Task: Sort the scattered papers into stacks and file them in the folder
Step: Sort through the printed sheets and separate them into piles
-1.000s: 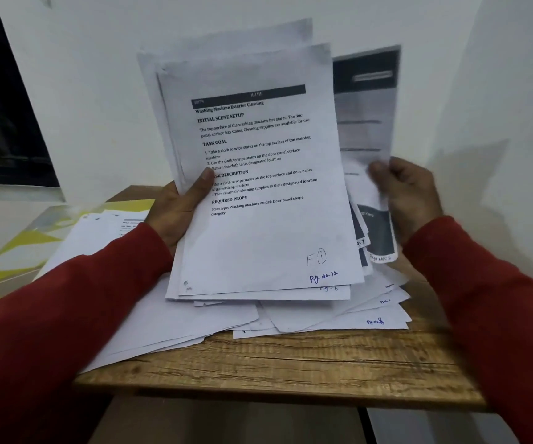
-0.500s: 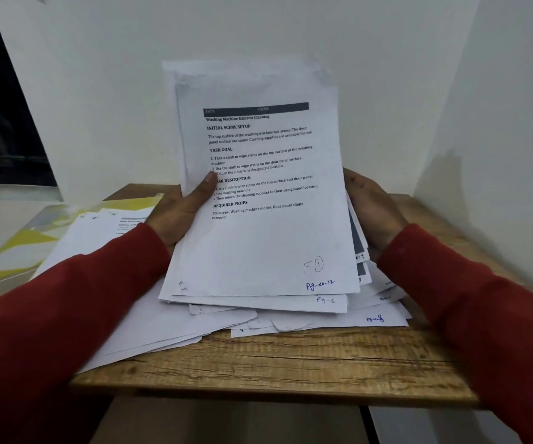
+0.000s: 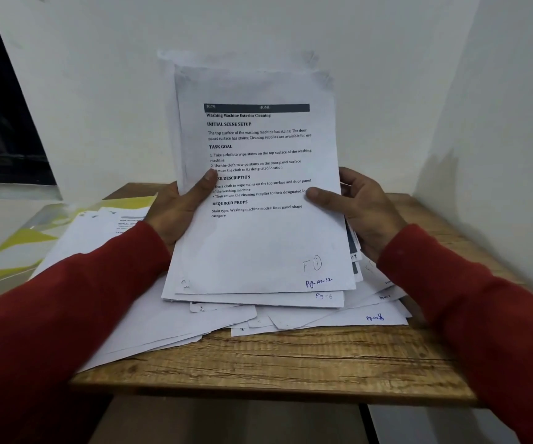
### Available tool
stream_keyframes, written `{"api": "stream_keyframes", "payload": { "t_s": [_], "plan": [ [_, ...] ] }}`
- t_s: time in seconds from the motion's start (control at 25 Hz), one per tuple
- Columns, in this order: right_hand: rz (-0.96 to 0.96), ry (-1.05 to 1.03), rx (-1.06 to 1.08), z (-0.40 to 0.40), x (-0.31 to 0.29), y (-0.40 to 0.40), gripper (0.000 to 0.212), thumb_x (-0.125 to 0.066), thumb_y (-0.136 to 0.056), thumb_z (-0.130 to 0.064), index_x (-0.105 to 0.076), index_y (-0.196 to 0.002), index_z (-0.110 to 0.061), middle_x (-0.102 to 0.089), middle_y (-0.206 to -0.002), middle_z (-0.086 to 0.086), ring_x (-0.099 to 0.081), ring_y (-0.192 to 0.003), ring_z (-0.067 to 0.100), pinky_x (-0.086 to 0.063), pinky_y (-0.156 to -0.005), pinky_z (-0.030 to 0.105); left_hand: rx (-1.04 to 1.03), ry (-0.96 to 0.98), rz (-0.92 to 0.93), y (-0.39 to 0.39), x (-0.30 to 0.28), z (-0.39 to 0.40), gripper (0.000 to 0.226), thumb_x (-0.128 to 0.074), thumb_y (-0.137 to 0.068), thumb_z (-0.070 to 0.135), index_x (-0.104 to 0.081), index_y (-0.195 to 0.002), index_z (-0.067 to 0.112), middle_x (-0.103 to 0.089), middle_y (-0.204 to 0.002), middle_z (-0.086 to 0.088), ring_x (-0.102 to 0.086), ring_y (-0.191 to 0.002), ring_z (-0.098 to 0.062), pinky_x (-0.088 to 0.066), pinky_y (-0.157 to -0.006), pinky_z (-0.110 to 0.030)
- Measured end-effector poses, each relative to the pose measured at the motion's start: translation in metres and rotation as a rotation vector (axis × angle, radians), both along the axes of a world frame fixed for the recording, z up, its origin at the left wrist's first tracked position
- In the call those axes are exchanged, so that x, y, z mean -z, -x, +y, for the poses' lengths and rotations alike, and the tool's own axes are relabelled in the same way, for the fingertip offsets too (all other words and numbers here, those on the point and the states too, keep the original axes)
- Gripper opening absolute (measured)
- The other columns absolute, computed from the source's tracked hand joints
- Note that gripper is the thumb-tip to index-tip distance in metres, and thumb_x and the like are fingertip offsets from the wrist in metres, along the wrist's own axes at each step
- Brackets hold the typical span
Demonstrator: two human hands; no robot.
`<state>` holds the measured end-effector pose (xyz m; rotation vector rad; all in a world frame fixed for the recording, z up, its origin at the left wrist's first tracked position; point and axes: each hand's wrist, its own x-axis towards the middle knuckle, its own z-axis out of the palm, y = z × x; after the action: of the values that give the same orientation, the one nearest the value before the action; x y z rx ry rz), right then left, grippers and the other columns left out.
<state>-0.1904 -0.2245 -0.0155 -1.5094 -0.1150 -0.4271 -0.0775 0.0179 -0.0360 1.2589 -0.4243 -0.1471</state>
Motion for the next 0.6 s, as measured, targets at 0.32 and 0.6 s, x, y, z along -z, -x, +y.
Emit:
{"api": "stream_keyframes", "payload": {
  "t_s": [0.32, 0.6],
  "plan": [
    [-0.067, -0.021, 0.146, -0.006, -0.002, -0.002, 0.018, -0.062, -0.095, -0.008, -0.069, -0.111, -0.003, -0.076, -0.101, 0.012, -0.072, -0.085, 0.023, -0.060, -0.077, 0.034, -0.002, 0.022, -0.005, 0.004, -0.002, -0.001, 0.042, -0.067, -0.080, 0.043, -0.068, -0.110, 0.014, -0.075, -0.108, -0.012, -0.074, -0.088, -0.025, -0.061, -0.071, -0.036],
    [-0.284, -0.326, 0.518, -0.053, -0.020, 0.000, 0.013, -0.059, -0.097, -0.010, -0.070, -0.103, -0.007, -0.071, -0.113, 0.019, -0.069, -0.096, 0.028, -0.054, -0.093, 0.052, -0.017, 0.097, -0.003, 0.001, -0.002, -0.002, 0.043, -0.065, -0.088, 0.035, -0.063, -0.121, 0.006, -0.072, -0.110, -0.017, -0.073, -0.092, -0.029, -0.061, -0.071, -0.037]
  ]
}}
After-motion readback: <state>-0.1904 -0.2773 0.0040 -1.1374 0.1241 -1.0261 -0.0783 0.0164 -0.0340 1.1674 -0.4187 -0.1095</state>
